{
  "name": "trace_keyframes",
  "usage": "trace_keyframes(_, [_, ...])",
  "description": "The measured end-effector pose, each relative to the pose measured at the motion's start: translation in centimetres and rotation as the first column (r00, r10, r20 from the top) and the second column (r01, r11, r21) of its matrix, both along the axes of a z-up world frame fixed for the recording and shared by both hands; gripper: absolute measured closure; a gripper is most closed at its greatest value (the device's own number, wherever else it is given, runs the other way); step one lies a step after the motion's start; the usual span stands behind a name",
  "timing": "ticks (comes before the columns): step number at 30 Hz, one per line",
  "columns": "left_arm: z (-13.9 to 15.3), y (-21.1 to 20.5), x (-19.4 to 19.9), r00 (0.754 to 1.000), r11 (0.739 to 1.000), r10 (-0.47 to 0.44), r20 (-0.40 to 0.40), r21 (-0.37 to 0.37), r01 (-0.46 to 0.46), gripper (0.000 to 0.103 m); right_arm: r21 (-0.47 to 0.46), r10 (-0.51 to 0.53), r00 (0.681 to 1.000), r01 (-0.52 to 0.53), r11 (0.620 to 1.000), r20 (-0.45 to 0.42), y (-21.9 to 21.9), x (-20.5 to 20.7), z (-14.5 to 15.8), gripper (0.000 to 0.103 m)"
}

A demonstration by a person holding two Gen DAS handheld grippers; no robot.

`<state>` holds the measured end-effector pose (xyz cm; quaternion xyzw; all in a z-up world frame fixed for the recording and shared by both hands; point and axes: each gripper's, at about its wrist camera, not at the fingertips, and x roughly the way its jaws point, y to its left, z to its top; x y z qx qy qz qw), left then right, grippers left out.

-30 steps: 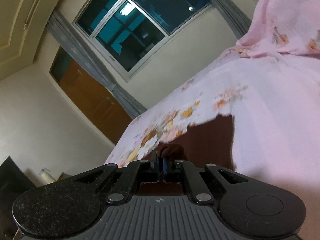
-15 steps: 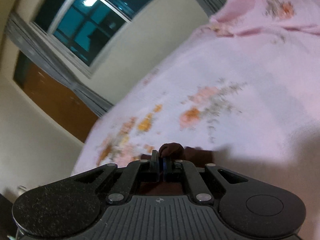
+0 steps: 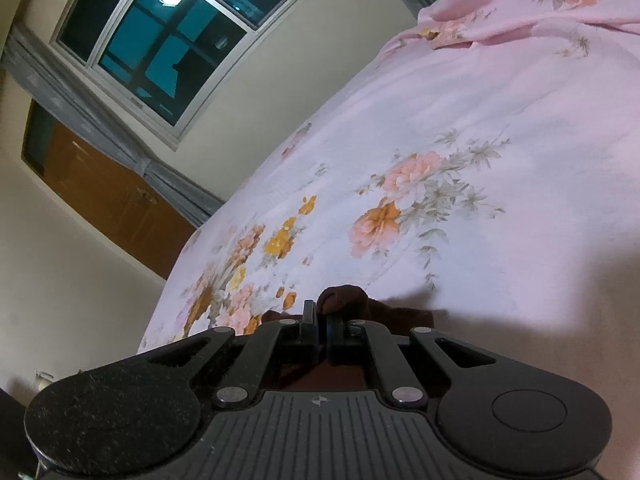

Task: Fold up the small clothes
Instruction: 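Lift the hem with both tools and fold it toward the collar, then open both tools to release the folded hem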

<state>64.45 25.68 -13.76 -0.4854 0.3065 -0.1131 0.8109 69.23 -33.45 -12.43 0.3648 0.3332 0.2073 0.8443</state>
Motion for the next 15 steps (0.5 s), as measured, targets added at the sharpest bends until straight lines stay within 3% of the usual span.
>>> trace_keyframes(5, [-1.7, -0.3, 2.3, 0.996, 1.000, 0.002, -0.086, 0.031, 0.000, 0.097, 0.004, -0.030, 0.996, 0.030, 1.000, -0.083, 0.3, 1.6, -1.3, 0.099])
trace_keyframes(7, [-2.0, -0.3, 2.9, 0.994, 0.998, 0.032, -0.107, 0.056, -0.026, 0.081, 0.000, -0.023, 0.995, 0.023, 1.000, -0.099, 0.5, 2.0, -1.7, 0.099])
trace_keyframes(15, [-2.5, 1.2, 4.7, 0.988, 0.997, 0.077, -0.136, 0.009, -0.077, 0.069, 0.068, -0.066, 0.992, 0.073, 0.995, -0.105, -0.8, 2.9, -2.2, 0.098])
